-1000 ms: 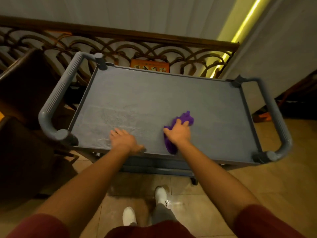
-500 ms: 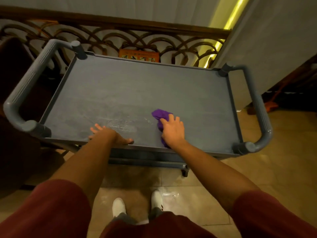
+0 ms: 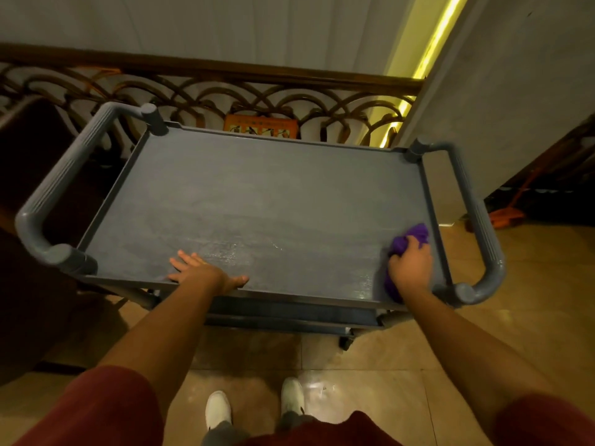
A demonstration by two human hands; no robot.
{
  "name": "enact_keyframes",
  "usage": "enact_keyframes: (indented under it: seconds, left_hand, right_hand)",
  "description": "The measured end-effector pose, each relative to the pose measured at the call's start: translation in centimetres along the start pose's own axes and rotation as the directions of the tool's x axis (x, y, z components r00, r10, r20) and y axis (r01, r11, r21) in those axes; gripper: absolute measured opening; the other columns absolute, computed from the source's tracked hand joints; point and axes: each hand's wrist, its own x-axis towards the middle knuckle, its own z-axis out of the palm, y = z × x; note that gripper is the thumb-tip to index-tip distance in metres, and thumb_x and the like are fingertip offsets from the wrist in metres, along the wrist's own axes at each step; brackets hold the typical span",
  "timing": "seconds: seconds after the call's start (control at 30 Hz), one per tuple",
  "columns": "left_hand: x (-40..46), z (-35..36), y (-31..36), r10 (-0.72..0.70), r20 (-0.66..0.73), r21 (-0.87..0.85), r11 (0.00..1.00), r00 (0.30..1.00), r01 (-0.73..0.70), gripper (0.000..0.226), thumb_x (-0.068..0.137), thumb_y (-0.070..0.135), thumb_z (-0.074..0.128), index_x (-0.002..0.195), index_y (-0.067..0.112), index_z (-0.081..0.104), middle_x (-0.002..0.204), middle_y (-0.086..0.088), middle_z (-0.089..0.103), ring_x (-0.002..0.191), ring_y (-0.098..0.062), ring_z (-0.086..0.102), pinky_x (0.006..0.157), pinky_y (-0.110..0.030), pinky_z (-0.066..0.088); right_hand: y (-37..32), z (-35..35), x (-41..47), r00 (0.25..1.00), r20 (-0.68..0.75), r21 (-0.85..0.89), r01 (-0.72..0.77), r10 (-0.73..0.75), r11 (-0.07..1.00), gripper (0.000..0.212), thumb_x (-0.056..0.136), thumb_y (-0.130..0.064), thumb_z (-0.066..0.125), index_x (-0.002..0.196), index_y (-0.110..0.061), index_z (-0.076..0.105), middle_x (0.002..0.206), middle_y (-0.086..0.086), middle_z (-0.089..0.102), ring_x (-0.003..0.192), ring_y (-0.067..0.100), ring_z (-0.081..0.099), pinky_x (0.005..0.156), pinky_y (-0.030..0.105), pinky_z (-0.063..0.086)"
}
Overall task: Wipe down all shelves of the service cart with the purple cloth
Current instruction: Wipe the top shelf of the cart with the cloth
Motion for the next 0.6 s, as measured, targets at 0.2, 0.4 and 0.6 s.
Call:
enact_keyframes:
  seconds: [0.2,0.4,0.6]
  left_hand:
    - [0.5,0.7,-0.4,0.045,-0.033,0.013,0.999,0.998,-0.044,0.145,0.063,0.099,0.035,0.153,-0.002,-0.019,0.158,-0.031,-0.026,0.147,-0.051,-0.017,0.12,-0.059,0.003]
    - [1.2,-2.5,-2.6,0.205,0.129,0.074,0.974,0.97,-0.216,0.126,0.072,0.095,0.027,0.157,0.003,0.017,0.164,-0.028,0.003,0.15,-0.048,0.002,0.12,-0.059,0.006]
    - [5.9,-5.6,-13.8,0.179,0.009,0.383,0.908,0.984,-0.169,0.114,0.072,0.092,0.041,0.15,0.009,0.039,0.156,-0.026,0.033,0.143,-0.045,0.029,0.119,-0.055,0.022]
  right_hand:
    - [-11.8,5.1,-3.2,0.975,0.101,0.072,0.193,-0.2,0.979,0.046,0.09,-0.012,0.061,0.135,-0.008,0.052,0.14,0.023,0.044,0.125,0.044,0.047,0.104,0.046,0.042]
    - [-22.1,9.2,-7.1,0.93,0.187,0.044,0.313,-0.316,0.949,0.045,0.091,-0.016,0.064,0.133,-0.009,0.051,0.14,0.022,0.044,0.126,0.041,0.047,0.1,0.049,0.047]
    - [-26.0,10.7,-8.0,0.948,0.135,0.061,0.282,-0.287,0.958,0.044,0.092,-0.013,0.062,0.134,-0.008,0.05,0.137,0.024,0.045,0.125,0.043,0.048,0.101,0.047,0.046]
